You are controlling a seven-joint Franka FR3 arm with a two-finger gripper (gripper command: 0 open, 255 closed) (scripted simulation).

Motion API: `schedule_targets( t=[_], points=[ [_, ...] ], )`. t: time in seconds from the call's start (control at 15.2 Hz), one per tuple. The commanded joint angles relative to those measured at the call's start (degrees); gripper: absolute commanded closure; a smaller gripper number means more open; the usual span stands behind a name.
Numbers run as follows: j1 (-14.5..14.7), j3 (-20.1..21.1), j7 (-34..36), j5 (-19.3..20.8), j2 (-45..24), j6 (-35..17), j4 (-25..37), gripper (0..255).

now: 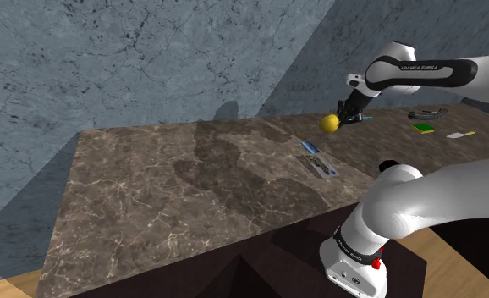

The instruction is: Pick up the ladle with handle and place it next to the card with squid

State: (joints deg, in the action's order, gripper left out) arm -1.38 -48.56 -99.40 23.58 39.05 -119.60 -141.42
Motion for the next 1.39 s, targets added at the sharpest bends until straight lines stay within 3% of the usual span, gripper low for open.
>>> schedule_targets(
  t=[0.0, 0.13, 0.79, 1.32],
  points=[
    [1.1, -3.3, -3.2, -0.3, -2.0, 0.3, 3.2, 255],
    [3.0, -7.4, -6.6, -1.1, -4.5, 0.3, 6.7, 255],
    [4.9, -12.8, -7.6, -0.2, -7.4, -8.0, 1.8, 255],
    [8.2, -18.6, -9.0, -0.4, -11.0, -15.2, -1.3, 255]
  ],
)
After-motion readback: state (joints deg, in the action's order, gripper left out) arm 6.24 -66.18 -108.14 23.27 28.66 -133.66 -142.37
